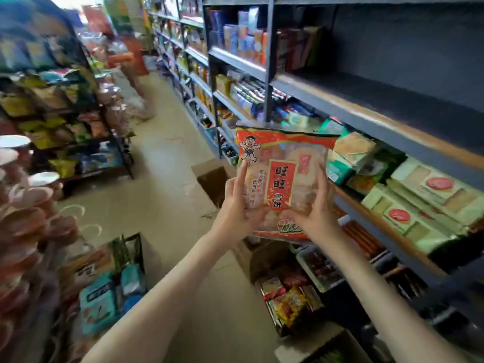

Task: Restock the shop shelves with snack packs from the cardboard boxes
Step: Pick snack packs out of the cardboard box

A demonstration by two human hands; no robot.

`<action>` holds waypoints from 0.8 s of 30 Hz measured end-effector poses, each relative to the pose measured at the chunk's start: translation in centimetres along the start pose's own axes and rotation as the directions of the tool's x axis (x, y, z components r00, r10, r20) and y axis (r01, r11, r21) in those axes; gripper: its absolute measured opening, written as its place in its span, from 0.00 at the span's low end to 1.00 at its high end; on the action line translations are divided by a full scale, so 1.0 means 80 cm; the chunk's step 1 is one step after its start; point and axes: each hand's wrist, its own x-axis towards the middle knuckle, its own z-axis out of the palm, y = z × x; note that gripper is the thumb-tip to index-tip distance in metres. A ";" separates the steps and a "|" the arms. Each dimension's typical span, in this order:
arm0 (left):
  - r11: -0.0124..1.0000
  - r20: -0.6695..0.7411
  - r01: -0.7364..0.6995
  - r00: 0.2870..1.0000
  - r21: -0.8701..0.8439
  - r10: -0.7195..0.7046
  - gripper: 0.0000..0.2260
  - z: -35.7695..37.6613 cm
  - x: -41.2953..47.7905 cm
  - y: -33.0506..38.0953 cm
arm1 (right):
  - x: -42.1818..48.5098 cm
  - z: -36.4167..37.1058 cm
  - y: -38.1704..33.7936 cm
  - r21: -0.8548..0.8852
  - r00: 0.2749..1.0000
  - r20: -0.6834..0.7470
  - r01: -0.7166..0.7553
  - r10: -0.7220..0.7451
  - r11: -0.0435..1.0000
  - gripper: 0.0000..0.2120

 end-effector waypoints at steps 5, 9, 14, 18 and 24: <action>0.935 0.292 -0.353 0.895 0.007 0.336 0.42 0.109 0.086 0.066 | -0.024 -0.150 0.000 -0.337 0.906 -0.407 -0.027 -0.119 0.941 0.51; 0.813 0.340 -0.543 0.739 -0.211 0.582 0.37 0.202 0.113 0.133 | -0.061 -0.249 -0.013 -0.628 0.747 -0.576 -0.143 -0.333 0.765 0.50; 0.534 0.132 -0.737 0.532 -0.414 0.836 0.32 0.275 0.104 0.210 | -0.114 -0.333 -0.032 -0.805 0.606 -0.540 -0.171 -0.584 0.567 0.38; 0.403 0.073 -0.802 0.415 -0.441 0.907 0.35 0.320 0.087 0.261 | -0.149 -0.395 -0.044 -0.879 0.573 -0.467 -0.219 -0.673 0.423 0.39; 0.384 0.213 -0.832 0.323 -0.401 0.922 0.38 0.386 0.060 0.333 | -0.201 -0.493 -0.055 -0.806 0.497 -0.586 -0.437 -0.640 0.399 0.56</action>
